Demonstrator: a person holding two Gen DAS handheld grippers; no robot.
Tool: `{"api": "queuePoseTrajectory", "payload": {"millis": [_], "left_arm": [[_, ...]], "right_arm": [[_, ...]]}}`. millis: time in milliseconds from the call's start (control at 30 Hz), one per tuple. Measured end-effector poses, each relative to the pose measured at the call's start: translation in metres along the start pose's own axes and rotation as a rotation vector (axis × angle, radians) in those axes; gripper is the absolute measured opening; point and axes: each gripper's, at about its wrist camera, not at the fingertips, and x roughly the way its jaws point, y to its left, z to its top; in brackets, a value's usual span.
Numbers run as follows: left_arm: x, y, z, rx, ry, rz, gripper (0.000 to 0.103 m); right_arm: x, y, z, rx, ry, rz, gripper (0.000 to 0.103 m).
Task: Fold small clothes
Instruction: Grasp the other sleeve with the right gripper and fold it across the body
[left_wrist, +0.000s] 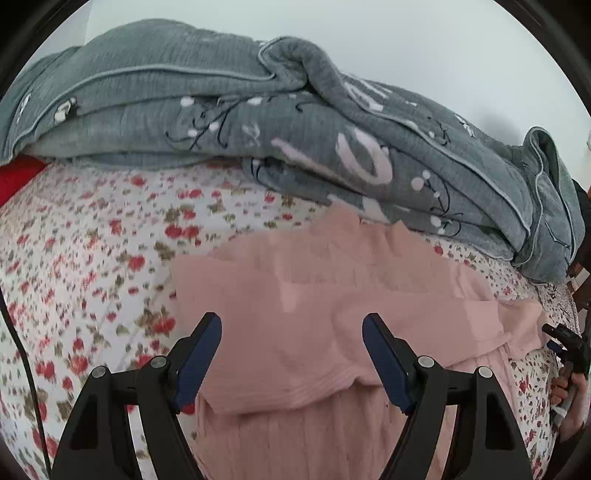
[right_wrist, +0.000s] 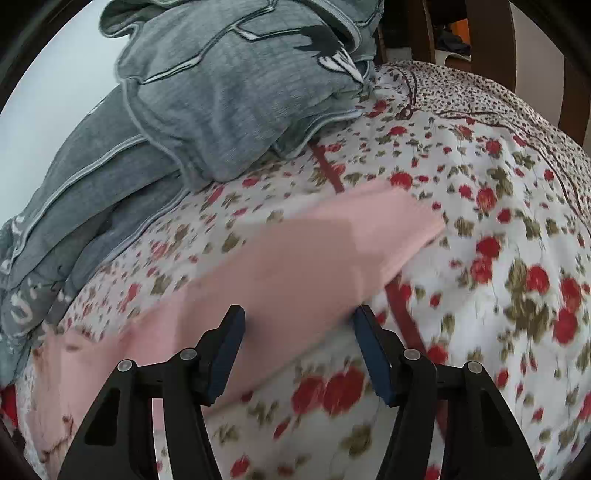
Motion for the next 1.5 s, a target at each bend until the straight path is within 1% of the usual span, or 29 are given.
{"api": "queuePoseTrajectory", "payload": {"millis": [33,67,100,133,167,200,233,267,333,400,533,633,667,767,867,933,1000,1033,1100,1200,1233,1267,1300,1333,1367,1400,1433,1467,1500], "left_arm": [[-0.001,0.0,0.001,0.002,-0.006,-0.002,0.077],[-0.002,0.001,0.002,-0.001,-0.014,-0.007,0.077],[-0.002,0.003,0.003,-0.005,-0.018,-0.01,0.077],[-0.001,0.005,0.003,-0.012,-0.019,-0.014,0.077],[-0.001,0.007,0.004,-0.017,-0.018,-0.015,0.077],[-0.001,0.009,0.003,-0.022,-0.017,-0.012,0.077],[-0.002,0.012,0.002,-0.027,-0.017,-0.007,0.077],[-0.003,0.015,0.001,-0.033,-0.013,-0.003,0.077],[-0.009,0.024,-0.002,-0.048,-0.002,0.001,0.077],[-0.02,0.032,-0.004,-0.061,-0.006,0.004,0.077],[-0.058,0.057,-0.008,-0.095,-0.048,0.056,0.077],[-0.081,0.077,-0.01,-0.112,-0.057,0.041,0.077],[-0.091,0.084,-0.012,-0.112,-0.068,0.042,0.077],[-0.117,0.106,-0.018,-0.113,-0.102,0.058,0.077],[-0.138,0.133,-0.027,-0.137,-0.119,0.067,0.077],[-0.148,0.154,-0.035,-0.159,-0.122,0.072,0.077],[-0.154,0.171,-0.042,-0.182,-0.124,0.096,0.077],[-0.156,0.178,-0.046,-0.193,-0.125,0.107,0.077],[-0.158,0.194,-0.053,-0.214,-0.119,0.122,0.077],[-0.154,0.213,-0.061,-0.244,-0.103,0.126,0.077],[-0.151,0.218,-0.062,-0.254,-0.096,0.127,0.077],[-0.146,0.22,-0.063,-0.26,-0.085,0.123,0.077],[-0.14,0.221,-0.063,-0.258,-0.074,0.113,0.077],[-0.133,0.219,-0.062,-0.249,-0.06,0.097,0.077],[-0.13,0.215,-0.063,-0.238,-0.053,0.088,0.077],[-0.122,0.209,-0.061,-0.221,-0.041,0.072,0.077],[-0.116,0.205,-0.059,-0.21,-0.033,0.057,0.077],[-0.11,0.2,-0.057,-0.199,-0.022,0.037,0.077],[-0.102,0.193,-0.054,-0.19,-0.007,0.015,0.077]], "right_arm": [[0.004,-0.001,0.004,0.008,-0.007,0.0,0.061],[0.005,-0.001,0.006,0.011,-0.018,0.0,0.054],[0.007,-0.001,0.009,0.01,-0.039,-0.013,0.023],[0.007,0.001,0.011,-0.002,-0.057,-0.012,0.004],[0.007,0.002,0.013,-0.018,-0.055,0.025,0.006],[0.002,0.005,0.013,-0.034,-0.071,0.042,0.006],[-0.006,0.01,0.012,-0.055,-0.109,0.026,0.006],[-0.021,0.021,0.011,-0.109,-0.173,0.008,0.006],[-0.046,0.044,0.009,-0.209,-0.255,-0.013,0.006],[-0.077,0.073,0.008,-0.298,-0.334,-0.003,0.006],[-0.139,0.134,0.009,-0.402,-0.439,0.107,0.006],[-0.175,0.181,0.001,-0.469,-0.497,0.177,0.006],[-0.187,0.204,-0.006,-0.502,-0.517,0.211,0.006],[-0.211,0.257,-0.031,-0.583,-0.554,0.273,0.006],[-0.224,0.309,-0.068,-0.666,-0.541,0.348,0.006],[-0.221,0.342,-0.097,-0.735,-0.517,0.393,0.006],[-0.21,0.376,-0.132,-0.827,-0.473,0.444,0.006],[-0.201,0.39,-0.148,-0.867,-0.445,0.451,0.006],[-0.177,0.416,-0.187,-0.961,-0.354,0.478,0.006],[-0.134,0.446,-0.254,-1.132,-0.229,0.442,0.007],[-0.123,0.451,-0.269,-1.168,-0.187,0.437,0.009],[-0.111,0.456,-0.287,-1.212,-0.121,0.446,0.017],[-0.106,0.455,-0.3,-1.236,-0.081,0.461,0.03],[-0.104,0.454,-0.311,-1.257,-0.041,0.485,0.037],[-0.105,0.451,-0.315,-1.27,-0.023,0.503,0.048],[-0.109,0.447,-0.319,-1.276,-0.031,0.515,0.054],[-0.118,0.44,-0.318,-1.269,-0.057,0.539,0.057],[-0.126,0.434,-0.315,-1.253,-0.066,0.559,0.065],[-0.134,0.425,-0.308,-1.216,-0.068,0.583,0.068]]}}
